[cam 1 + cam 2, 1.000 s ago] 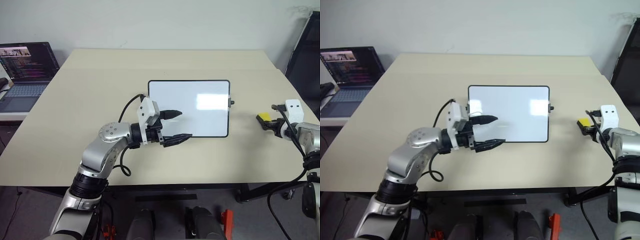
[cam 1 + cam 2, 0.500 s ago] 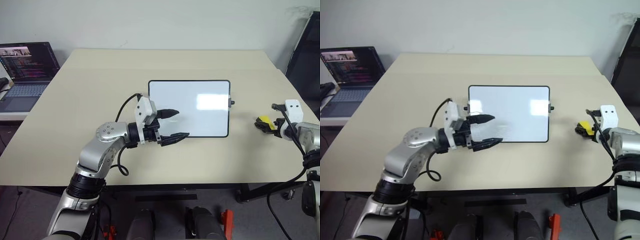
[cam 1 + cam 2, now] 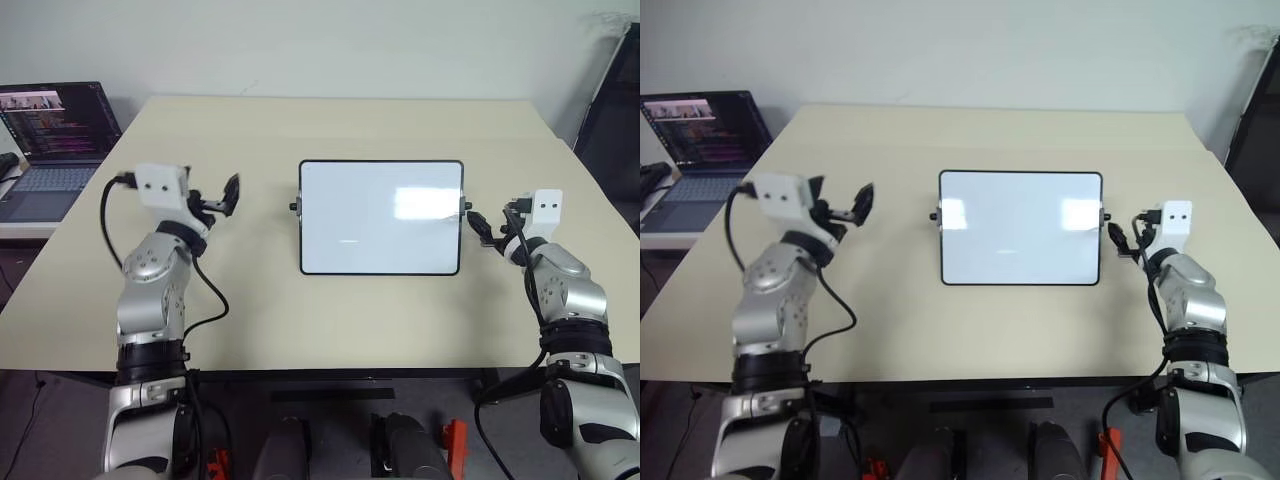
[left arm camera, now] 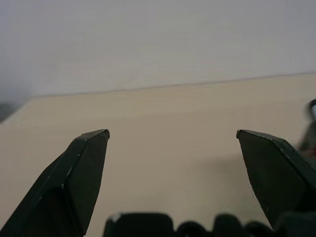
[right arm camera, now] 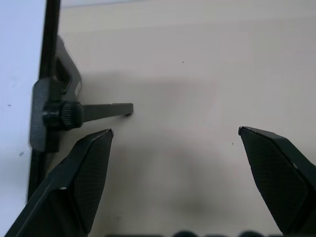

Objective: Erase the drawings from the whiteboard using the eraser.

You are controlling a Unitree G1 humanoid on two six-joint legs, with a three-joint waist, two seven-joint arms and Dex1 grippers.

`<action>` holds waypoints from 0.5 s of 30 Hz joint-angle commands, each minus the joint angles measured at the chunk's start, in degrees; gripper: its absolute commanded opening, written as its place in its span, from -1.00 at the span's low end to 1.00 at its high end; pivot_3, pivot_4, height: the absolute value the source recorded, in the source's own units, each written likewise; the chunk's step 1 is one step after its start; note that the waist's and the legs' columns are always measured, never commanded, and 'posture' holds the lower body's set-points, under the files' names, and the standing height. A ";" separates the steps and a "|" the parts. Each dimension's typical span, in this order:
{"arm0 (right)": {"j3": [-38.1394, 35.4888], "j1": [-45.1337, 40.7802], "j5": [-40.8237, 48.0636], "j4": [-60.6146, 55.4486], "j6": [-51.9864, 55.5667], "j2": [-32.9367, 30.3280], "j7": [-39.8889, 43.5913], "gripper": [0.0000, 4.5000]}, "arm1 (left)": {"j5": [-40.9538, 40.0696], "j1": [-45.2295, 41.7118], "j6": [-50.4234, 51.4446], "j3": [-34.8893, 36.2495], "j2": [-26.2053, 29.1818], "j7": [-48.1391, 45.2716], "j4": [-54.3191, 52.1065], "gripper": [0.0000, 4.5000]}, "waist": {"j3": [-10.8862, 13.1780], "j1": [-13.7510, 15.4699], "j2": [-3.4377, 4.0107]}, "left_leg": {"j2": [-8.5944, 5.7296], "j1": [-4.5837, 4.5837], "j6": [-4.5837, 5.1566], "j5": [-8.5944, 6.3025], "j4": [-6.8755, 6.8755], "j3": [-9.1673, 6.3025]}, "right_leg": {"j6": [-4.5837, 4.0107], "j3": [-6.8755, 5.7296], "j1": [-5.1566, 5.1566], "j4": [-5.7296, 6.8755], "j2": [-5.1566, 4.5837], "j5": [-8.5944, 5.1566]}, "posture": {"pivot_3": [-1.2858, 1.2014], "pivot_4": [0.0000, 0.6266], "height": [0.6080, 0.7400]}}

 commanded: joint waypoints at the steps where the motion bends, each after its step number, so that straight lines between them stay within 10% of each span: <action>1: -2.67 -0.01 1.58 1.12 -7.74 1.40 -0.53 0.98 | 3.46 2.04 -4.65 -2.65 -1.62 1.68 0.59 1.00 | 0.00 0.27 0.00 | 0.00 0.01 0.00 0.00 0.01 -0.02 | -0.01 -0.03 0.00 0.02 0.00 0.00 | 0.03 -0.52 1.00; 15: 0.20 7.22 -1.53 4.12 -25.73 8.15 -1.14 0.98 | 9.60 5.39 -27.02 -4.44 -9.96 11.80 13.62 1.00 | -0.01 -0.21 0.01 | 0.04 0.20 0.00 0.02 0.03 0.01 | -0.03 0.02 0.09 0.13 0.05 0.01 | 0.03 -0.52 1.00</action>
